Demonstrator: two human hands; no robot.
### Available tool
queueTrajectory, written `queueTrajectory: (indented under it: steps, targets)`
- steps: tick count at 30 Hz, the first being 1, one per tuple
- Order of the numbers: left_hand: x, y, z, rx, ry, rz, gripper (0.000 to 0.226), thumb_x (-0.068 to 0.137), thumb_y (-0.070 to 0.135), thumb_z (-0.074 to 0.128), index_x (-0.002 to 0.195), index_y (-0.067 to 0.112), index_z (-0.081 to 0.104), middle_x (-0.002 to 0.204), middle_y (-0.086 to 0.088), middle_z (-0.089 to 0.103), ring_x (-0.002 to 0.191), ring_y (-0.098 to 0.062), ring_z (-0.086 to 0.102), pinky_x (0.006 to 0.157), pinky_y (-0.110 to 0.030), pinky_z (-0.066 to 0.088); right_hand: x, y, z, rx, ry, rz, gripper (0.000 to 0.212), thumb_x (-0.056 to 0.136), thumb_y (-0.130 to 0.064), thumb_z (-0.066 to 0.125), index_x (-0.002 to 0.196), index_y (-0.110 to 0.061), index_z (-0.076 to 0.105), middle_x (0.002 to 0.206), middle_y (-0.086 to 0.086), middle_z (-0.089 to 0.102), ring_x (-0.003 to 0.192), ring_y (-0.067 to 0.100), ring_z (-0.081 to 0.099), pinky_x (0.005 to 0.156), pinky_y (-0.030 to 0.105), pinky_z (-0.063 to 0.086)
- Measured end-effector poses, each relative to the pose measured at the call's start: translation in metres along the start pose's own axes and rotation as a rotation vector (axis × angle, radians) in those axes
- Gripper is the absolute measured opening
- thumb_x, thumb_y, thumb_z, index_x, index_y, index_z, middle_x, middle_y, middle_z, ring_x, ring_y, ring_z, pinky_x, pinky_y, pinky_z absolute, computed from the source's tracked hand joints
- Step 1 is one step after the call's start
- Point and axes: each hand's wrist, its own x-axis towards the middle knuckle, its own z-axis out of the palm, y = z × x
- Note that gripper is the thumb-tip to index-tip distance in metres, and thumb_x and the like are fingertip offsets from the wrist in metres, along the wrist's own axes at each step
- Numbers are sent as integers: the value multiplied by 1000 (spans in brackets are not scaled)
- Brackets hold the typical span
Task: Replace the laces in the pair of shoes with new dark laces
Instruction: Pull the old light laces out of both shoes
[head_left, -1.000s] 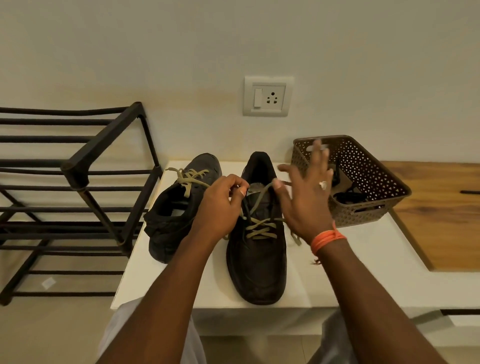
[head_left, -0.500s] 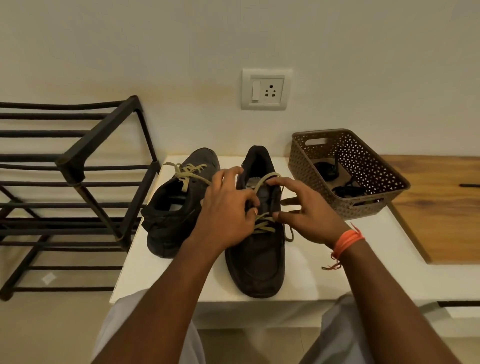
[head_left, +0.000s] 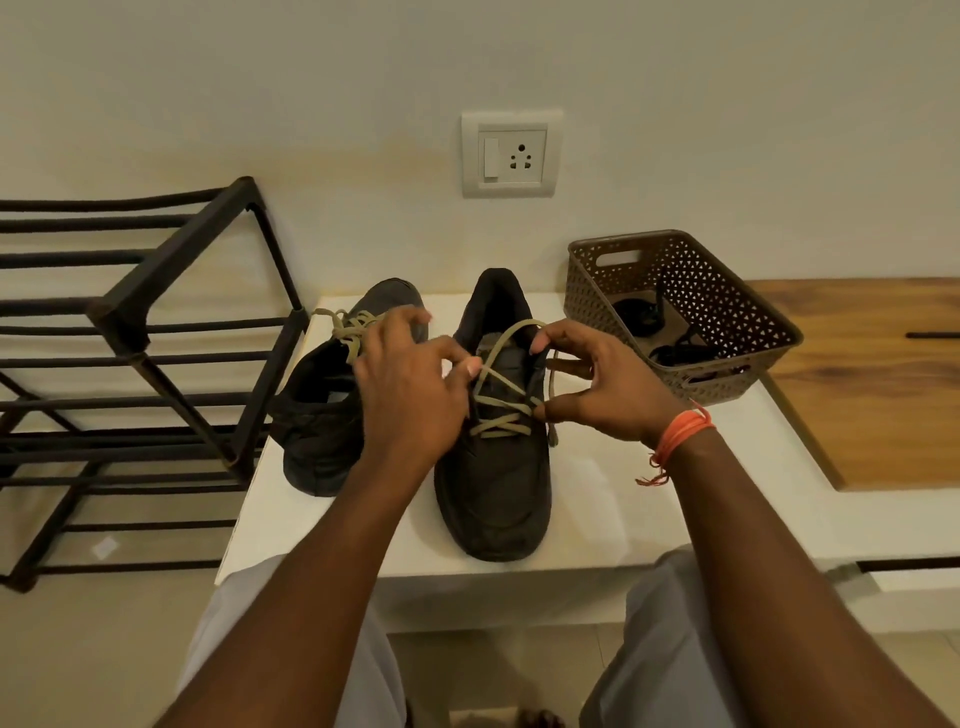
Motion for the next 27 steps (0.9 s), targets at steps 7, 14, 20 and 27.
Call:
queueTrajectory:
  steps: [7, 14, 20, 27]
  targets:
    - [-2, 5, 6, 94, -138, 211, 31, 96, 34, 51, 127, 28, 55, 158, -4, 14, 146, -28, 2, 116, -51, 11, 0, -7, 11, 30, -14, -9, 63, 67, 1, 78, 120, -22, 54, 128, -11, 52, 120, 10, 50, 99, 32, 50]
    - [2, -1, 9, 41, -63, 65, 22, 97, 35, 49, 104, 21, 64, 132, -4, 37, 130, -22, 27, 107, -41, 21, 6, -5, 18, 124, 13, -5, 48, 64, -13, 65, 112, -18, 57, 127, -2, 57, 122, 18, 54, 100, 36, 50]
    - [10, -16, -16, -224, 335, -127, 30, 98, 24, 48, 125, 11, 49, 132, -10, 45, 125, -22, 36, 101, -43, 42, 9, 0, 18, 125, 21, 35, 54, 68, -20, 86, 113, -22, 57, 125, -11, 58, 117, 4, 54, 92, 18, 47]
    - [-2, 2, 17, 181, -233, 217, 25, 97, 39, 46, 111, 28, 63, 155, -2, 17, 146, -23, -5, 115, -49, 2, 6, -1, 24, -133, 58, 8, 80, 53, -36, 92, 120, -41, 49, 125, -27, 50, 116, 17, 45, 100, 42, 43]
